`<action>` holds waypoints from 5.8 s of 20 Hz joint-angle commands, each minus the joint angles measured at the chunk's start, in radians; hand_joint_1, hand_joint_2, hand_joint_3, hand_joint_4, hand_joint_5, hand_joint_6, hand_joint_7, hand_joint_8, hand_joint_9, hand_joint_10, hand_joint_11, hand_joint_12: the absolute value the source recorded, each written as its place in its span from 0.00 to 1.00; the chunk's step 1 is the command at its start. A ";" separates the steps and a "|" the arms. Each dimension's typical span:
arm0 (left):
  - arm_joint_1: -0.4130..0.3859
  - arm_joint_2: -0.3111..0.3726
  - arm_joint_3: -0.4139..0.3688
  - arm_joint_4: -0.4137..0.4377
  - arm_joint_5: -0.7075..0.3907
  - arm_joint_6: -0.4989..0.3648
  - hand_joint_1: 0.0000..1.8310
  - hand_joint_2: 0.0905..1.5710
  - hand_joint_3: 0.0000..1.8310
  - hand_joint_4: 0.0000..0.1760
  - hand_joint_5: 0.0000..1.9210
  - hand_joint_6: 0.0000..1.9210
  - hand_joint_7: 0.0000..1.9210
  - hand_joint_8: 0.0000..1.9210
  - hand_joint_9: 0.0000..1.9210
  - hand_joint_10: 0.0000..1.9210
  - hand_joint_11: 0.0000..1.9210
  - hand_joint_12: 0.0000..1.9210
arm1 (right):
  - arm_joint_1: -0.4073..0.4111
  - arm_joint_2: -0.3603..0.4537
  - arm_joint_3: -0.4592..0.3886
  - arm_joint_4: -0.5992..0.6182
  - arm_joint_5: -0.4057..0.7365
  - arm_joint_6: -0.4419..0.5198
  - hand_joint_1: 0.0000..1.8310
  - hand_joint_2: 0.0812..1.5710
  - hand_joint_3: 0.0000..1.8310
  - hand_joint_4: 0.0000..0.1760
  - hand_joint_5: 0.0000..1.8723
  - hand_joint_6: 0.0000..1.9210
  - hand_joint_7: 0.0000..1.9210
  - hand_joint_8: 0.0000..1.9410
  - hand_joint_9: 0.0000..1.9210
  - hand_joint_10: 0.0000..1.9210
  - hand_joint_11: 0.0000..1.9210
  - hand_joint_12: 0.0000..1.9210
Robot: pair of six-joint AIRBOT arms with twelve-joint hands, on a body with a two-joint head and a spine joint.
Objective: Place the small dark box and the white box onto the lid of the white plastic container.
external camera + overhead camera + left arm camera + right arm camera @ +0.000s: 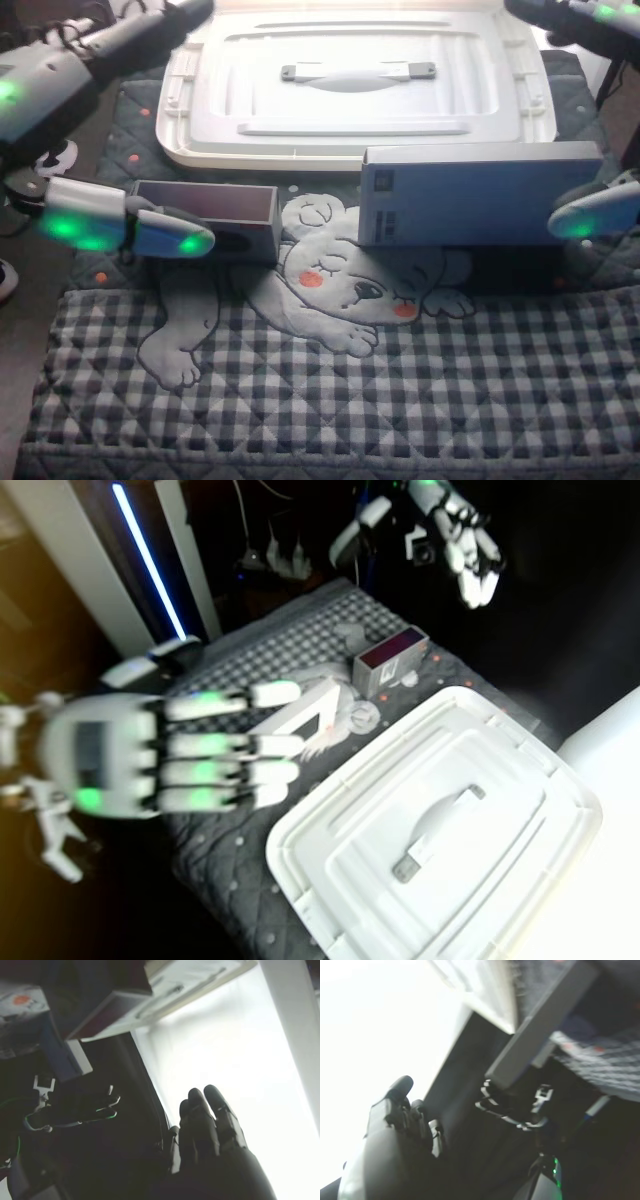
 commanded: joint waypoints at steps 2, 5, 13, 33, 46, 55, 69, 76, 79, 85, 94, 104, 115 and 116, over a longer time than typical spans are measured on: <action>-0.025 -0.011 0.015 0.006 -0.061 -0.006 0.46 0.48 0.02 0.28 0.06 0.01 0.13 0.00 0.17 0.00 0.00 0.47 | 0.012 -0.001 0.018 0.032 0.075 0.004 0.50 0.37 0.01 1.00 0.09 0.01 0.12 0.02 0.00 0.14 0.00 0.46; -0.049 -0.032 0.031 0.026 0.006 -0.006 0.46 0.50 0.01 0.00 0.09 0.01 0.15 0.00 0.19 0.00 0.00 0.50 | 0.014 -0.014 0.028 0.030 0.056 0.005 0.52 0.39 0.00 1.00 0.10 0.02 0.11 0.02 0.00 0.27 0.00 0.54; -0.067 -0.068 0.057 0.044 0.092 -0.006 0.44 0.47 0.00 0.00 0.11 0.00 0.16 0.00 0.18 0.00 0.00 0.46 | 0.069 -0.045 0.041 -0.027 -0.027 0.005 0.49 0.40 0.00 1.00 0.11 0.05 0.13 0.04 0.15 0.05 0.00 0.59; -0.057 -0.092 0.069 0.069 0.099 -0.022 0.76 0.67 0.00 0.00 0.49 0.45 0.58 0.43 0.51 0.57 0.38 0.63 | 0.083 -0.082 0.055 -0.096 -0.100 0.022 0.71 0.62 0.01 0.00 0.55 0.40 0.78 0.05 0.56 0.03 0.00 0.17; -0.056 -0.098 0.077 0.067 0.090 -0.025 0.76 0.67 0.00 0.00 0.49 0.43 0.59 0.44 0.50 0.58 0.41 0.69 | 0.083 -0.082 0.055 -0.096 -0.089 0.022 0.72 0.61 0.00 0.00 0.74 0.02 0.67 0.35 0.58 0.52 0.31 0.82; -0.055 -0.104 0.083 0.067 0.109 -0.027 0.72 0.57 0.00 0.00 0.42 0.05 0.48 0.03 0.45 0.09 0.23 0.56 | 0.083 -0.082 0.055 -0.096 -0.082 0.022 0.71 0.63 0.00 0.00 0.70 0.12 0.62 0.45 0.55 0.64 0.45 0.90; -0.021 -0.123 0.083 0.065 0.135 -0.028 0.60 0.44 0.00 0.00 0.29 0.00 0.31 0.00 0.30 0.00 0.03 0.58 | 0.083 -0.083 0.054 -0.096 -0.082 0.022 0.71 0.63 0.00 0.00 0.73 0.05 0.61 0.48 0.52 0.69 0.42 0.95; -0.001 -0.160 0.125 0.037 0.201 -0.028 0.64 0.47 0.00 0.00 0.34 0.01 0.41 0.01 0.40 0.01 0.16 0.52 | 0.083 -0.084 0.051 -0.095 -0.074 0.022 0.70 0.65 0.00 0.00 0.72 0.04 0.57 0.55 0.48 0.70 0.34 0.97; 0.013 -0.180 0.154 0.005 0.220 -0.028 0.77 0.61 0.00 0.00 0.50 0.37 0.71 0.01 0.62 0.31 0.47 0.54 | 0.083 -0.084 0.049 -0.095 -0.069 0.022 0.70 0.66 0.00 0.00 0.71 0.05 0.54 0.60 0.45 0.78 0.37 1.00; -0.006 -0.171 0.156 0.003 0.180 -0.028 0.76 0.65 0.00 0.00 0.51 0.45 0.62 0.34 0.54 0.54 0.43 0.70 | 0.083 -0.082 0.051 -0.095 -0.068 0.022 0.71 0.64 0.00 0.00 0.71 0.06 0.58 0.52 0.49 0.73 0.39 0.97; -0.110 -0.182 0.173 0.069 0.149 -0.027 0.72 0.65 0.00 0.00 0.57 0.30 0.59 0.49 0.52 0.58 0.41 0.84 | 0.083 -0.070 0.055 -0.071 -0.021 0.022 0.66 0.63 0.00 0.00 0.66 0.28 0.58 0.74 0.61 1.00 0.65 1.00; -0.263 -0.283 0.328 0.159 0.218 -0.026 0.77 0.66 0.00 0.00 0.49 0.53 0.57 0.35 0.55 0.50 0.45 0.60 | 0.150 -0.065 0.145 -0.037 -0.007 -0.014 0.71 0.63 0.00 0.00 0.60 0.28 0.67 0.35 0.71 0.36 0.59 0.69; -0.492 -0.407 0.477 0.162 0.350 0.059 0.76 0.66 0.00 0.00 0.50 0.46 0.55 0.42 0.56 0.54 0.46 0.61 | 0.362 -0.080 0.194 -0.111 -0.106 -0.049 0.77 0.61 0.00 0.00 0.62 0.23 0.74 0.05 0.71 0.34 0.60 0.52; -0.522 -0.434 0.509 0.144 0.387 0.059 0.76 0.66 0.00 0.00 0.50 0.46 0.56 0.39 0.58 0.52 0.45 0.62 | 0.388 -0.091 0.214 -0.117 -0.167 -0.049 0.77 0.61 0.00 0.00 0.60 0.24 0.68 0.18 0.71 0.35 0.60 0.53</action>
